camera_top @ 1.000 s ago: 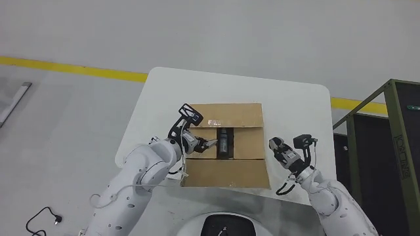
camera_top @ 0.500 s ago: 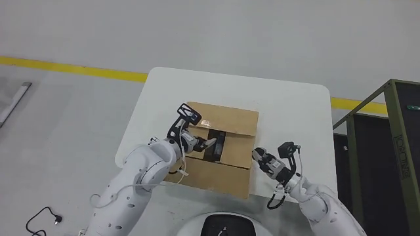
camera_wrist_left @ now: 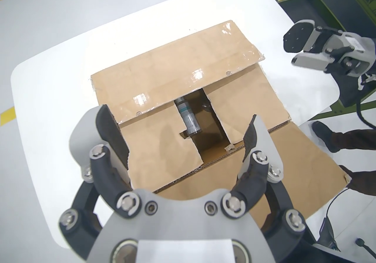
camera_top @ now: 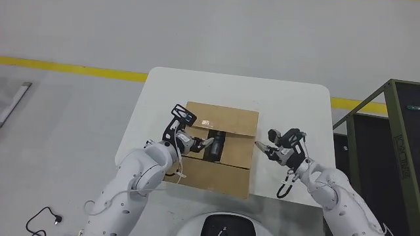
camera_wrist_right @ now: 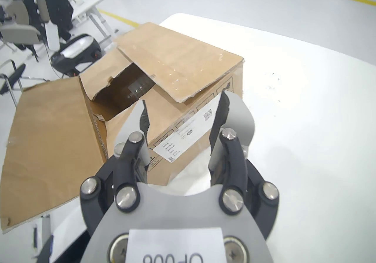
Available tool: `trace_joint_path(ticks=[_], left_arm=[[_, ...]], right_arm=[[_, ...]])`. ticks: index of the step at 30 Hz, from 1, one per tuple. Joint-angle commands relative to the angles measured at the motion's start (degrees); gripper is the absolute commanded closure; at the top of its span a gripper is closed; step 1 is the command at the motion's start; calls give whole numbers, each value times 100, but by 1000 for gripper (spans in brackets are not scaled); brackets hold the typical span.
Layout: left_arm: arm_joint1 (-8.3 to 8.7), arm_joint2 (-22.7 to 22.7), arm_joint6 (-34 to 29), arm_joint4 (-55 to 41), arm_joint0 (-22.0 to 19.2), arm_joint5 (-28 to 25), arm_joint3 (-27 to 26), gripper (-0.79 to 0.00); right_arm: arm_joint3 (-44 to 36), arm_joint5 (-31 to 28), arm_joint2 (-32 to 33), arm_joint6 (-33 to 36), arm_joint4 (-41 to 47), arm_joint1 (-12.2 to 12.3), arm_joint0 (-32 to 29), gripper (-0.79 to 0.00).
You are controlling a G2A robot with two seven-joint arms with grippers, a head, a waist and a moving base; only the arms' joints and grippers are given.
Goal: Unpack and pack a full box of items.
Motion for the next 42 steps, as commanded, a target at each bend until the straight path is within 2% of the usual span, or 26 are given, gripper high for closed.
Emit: trace_joint_path(ticks=[1,5,6,7,8,12,16,24,26,28,30,33,35,42], left_arm=[[1,-46,138,-26,30,78,-25,-785],[8,-143,266,-32,83,220,-46,-785],[9,-162,279,-39,95,253,-53,-785],[11,-178,284,-45,105,264,-58,-785],[14,-191,286,-45,114,267,-61,-785],[21,-217,287,-58,147,283,-79,-785],[24,-214,285,-43,162,282,-79,-785],[24,-214,285,-43,162,282,-79,-785],[24,-214,285,-43,162,282,-79,-785],[24,-214,285,-43,162,282,-79,-785],[24,-214,285,-43,162,282,-79,-785],[24,-214,285,-43,162,282,-79,-785],[24,-214,285,-43,162,282,-79,-785],[24,-214,285,-43,162,282,-79,-785]], right_arm=[[-22,41,-164,95,-422,-9,128,-640],[8,378,-512,142,-1190,-51,385,-637],[30,456,-592,112,-1313,-66,444,-665],[54,537,-663,96,-1423,-80,507,-733],[68,613,-733,98,-1570,-91,575,-754],[128,959,-995,81,-2073,-143,789,-662],[271,1222,-1264,179,-2790,-182,1042,-628],[557,1530,-1594,265,-3154,-296,1440,-545],[601,1588,-1654,315,-3208,-322,1509,-493],[635,1627,-1694,327,-3228,-345,1568,-366],[647,1726,-1704,344,-3279,-361,1617,-317],[599,1772,-1658,337,-3232,-374,1644,-172],[521,1769,-1606,342,-3227,-370,1636,0],[182,1384,-1252,487,-2631,-339,1541,0]])
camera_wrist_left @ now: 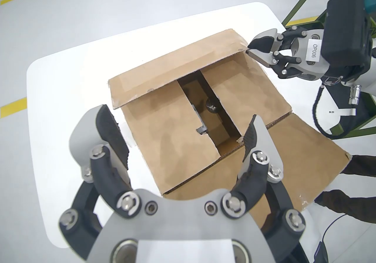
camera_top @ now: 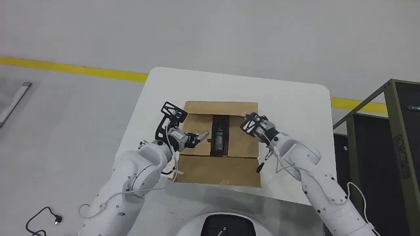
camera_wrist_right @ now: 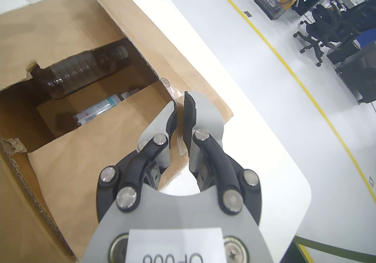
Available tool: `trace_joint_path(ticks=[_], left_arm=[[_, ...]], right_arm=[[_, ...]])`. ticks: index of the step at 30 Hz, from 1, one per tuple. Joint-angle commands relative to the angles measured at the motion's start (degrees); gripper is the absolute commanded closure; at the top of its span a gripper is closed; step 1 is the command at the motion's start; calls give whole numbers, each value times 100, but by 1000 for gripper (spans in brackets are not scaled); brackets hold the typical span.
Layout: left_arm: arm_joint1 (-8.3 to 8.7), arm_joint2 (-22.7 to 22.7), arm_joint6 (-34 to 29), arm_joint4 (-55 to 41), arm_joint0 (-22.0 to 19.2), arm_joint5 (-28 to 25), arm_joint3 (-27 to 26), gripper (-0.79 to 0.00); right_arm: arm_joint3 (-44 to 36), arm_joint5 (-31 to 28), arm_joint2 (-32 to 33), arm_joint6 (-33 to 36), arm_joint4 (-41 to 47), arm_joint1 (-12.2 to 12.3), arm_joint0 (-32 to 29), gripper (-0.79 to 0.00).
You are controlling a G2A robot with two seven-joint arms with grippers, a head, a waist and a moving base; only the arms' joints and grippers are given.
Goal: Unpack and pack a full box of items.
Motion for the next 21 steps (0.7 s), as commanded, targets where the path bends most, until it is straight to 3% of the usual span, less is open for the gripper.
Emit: trace_joint_path(ticks=[1,10,21], left_arm=[[0,0,0,0,0,0,0,-785],[0,0,0,0,0,0,0,-785],[0,0,0,0,0,0,0,-785]], right_arm=[[-116,-171,117,79,255,12,-35,0],[-597,-809,660,888,1756,64,-248,0],[-619,-1085,1218,1677,3581,118,-322,0]])
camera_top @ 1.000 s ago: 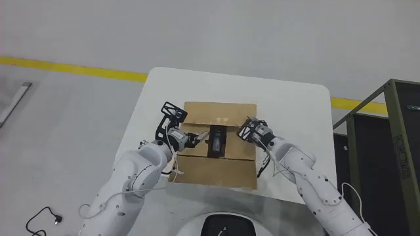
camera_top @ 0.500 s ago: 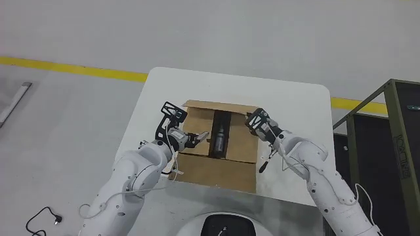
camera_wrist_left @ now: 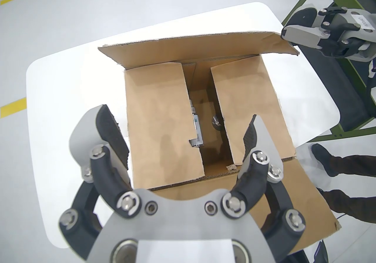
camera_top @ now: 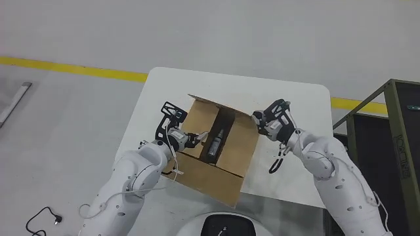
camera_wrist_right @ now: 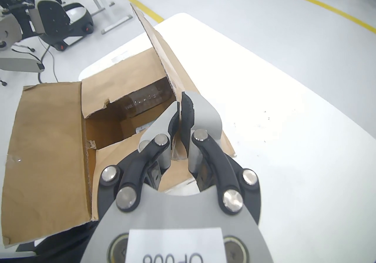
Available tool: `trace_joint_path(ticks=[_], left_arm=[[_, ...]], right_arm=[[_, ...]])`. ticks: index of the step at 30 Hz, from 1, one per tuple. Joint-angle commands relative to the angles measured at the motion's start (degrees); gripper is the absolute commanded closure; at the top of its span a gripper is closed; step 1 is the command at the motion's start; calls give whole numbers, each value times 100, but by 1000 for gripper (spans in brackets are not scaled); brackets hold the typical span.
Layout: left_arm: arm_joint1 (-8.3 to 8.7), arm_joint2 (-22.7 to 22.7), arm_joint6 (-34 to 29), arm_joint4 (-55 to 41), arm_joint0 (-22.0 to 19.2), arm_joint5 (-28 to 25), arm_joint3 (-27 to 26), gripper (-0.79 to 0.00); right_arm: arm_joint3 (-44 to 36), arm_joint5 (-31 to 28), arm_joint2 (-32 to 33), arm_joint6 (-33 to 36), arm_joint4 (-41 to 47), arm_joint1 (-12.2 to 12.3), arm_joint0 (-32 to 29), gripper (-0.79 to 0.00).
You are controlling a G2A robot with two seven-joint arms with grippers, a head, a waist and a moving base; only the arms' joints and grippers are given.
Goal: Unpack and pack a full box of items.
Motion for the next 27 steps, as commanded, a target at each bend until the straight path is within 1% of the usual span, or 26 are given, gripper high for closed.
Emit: trace_joint_path(ticks=[1,5,7,9,11,12,14,15,17,19,21,24,27], left_arm=[[0,0,0,0,0,0,0,-785],[0,0,0,0,0,0,0,-785],[0,0,0,0,0,0,0,-785],[0,0,0,0,0,0,0,-785],[0,0,0,0,0,0,0,-785],[0,0,0,0,0,0,0,-785],[0,0,0,0,0,0,0,-785],[0,0,0,0,0,0,0,-785],[0,0,0,0,0,0,0,-785],[0,0,0,0,0,0,0,-785],[0,0,0,0,0,0,0,-785],[0,0,0,0,0,0,0,-785],[0,0,0,0,0,0,0,-785]], right_arm=[[71,-31,69,63,261,8,26,0],[228,-96,126,62,624,12,64,0],[302,-121,129,57,621,18,104,0],[270,-277,78,-12,416,28,108,0],[190,-464,17,-121,23,48,60,-182],[153,-552,-24,-166,-206,58,21,-246],[86,-678,-99,-290,-540,73,-69,-363],[57,-752,-141,-335,-698,80,-108,-434],[-28,-849,-224,-433,-1025,92,-167,-523],[-97,-976,-339,-545,-1328,101,-235,-634],[-121,-989,-444,-613,-1575,103,-282,-659],[-68,-916,-593,-730,-1793,92,-308,-668],[-55,-773,-798,-716,-2232,76,-247,-668]])
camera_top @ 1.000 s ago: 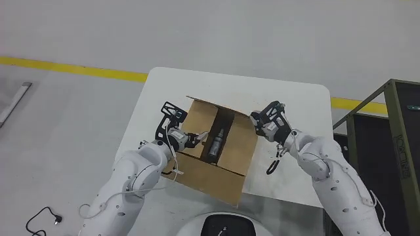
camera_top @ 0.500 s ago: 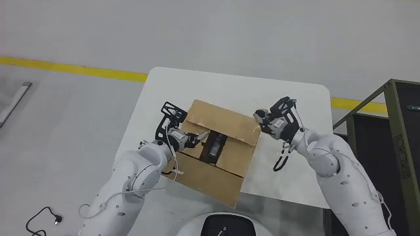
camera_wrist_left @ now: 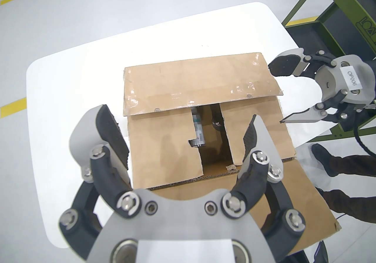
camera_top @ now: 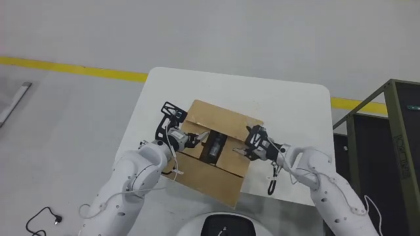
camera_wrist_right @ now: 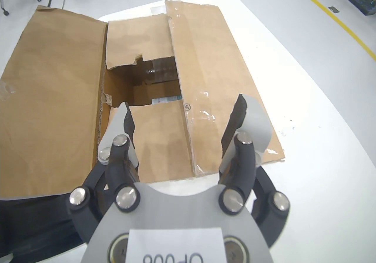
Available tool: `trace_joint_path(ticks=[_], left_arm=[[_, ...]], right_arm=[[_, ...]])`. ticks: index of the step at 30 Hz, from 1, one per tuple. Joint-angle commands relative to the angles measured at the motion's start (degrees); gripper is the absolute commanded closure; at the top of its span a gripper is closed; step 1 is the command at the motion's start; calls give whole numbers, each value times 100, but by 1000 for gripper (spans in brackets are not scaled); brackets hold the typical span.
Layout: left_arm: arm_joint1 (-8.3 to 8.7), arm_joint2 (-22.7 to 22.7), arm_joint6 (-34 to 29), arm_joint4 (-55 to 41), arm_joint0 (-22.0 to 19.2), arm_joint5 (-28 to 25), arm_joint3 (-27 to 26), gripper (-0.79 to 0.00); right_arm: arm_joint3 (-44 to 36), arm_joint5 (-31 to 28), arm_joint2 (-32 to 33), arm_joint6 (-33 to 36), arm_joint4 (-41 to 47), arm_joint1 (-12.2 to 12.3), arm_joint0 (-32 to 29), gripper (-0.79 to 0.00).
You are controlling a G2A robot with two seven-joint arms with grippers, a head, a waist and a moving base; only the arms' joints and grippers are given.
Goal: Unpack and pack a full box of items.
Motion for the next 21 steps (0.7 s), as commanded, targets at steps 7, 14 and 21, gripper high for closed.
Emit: trace_joint_path(ticks=[7,14,21], left_arm=[[0,0,0,0,0,0,0,-785],[0,0,0,0,0,0,0,-785],[0,0,0,0,0,0,0,-785]], right_arm=[[212,619,-585,14,-962,-93,270,-616],[583,1258,-1014,-55,-1483,-219,588,-496],[722,1672,-1326,11,-2011,-319,831,-480]])
